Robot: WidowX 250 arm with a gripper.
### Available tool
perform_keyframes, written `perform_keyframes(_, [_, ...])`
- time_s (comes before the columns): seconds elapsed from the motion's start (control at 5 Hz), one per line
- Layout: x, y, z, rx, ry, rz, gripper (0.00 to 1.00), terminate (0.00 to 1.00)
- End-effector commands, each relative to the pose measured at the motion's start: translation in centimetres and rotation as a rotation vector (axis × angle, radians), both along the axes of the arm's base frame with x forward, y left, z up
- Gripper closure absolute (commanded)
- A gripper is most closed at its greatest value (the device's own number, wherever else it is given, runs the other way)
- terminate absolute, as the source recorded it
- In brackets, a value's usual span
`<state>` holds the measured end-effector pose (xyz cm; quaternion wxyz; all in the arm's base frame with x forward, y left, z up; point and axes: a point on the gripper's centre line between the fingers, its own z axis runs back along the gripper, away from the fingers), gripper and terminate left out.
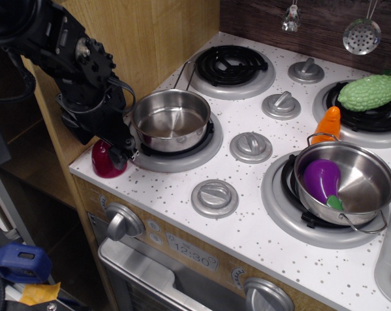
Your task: Put sweet potato in pan which is on stove
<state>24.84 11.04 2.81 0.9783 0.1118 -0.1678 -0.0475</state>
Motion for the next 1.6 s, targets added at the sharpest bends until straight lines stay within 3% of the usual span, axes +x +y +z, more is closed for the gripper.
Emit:
perform_keyframes(0.0, [0.6, 0.7, -0.6, -0.013, -0.025, 0.009, 0.0, 0.0])
perform_keyframes(0.2, [0.7, 0.9, -1.4, -0.028, -0.037, 0.014, 0.0, 0.0])
perform_keyframes(0.4, [0.8, 1.0, -1.7, -0.034, -0.04, 0.033, 1.0, 0.0])
perform_keyframes(0.8, [0.5, 0.0, 1.5, 0.02, -0.03, 0.045, 1.0, 0.0])
perform_keyframes(1.0, [1.0, -0.5, 4.5, 0.041, -0.056, 0.022, 1.0, 0.0])
perform_keyframes(1.4, [5.1, -2.7, 6.3, 0.032, -0.147, -0.104, 1.0, 0.0])
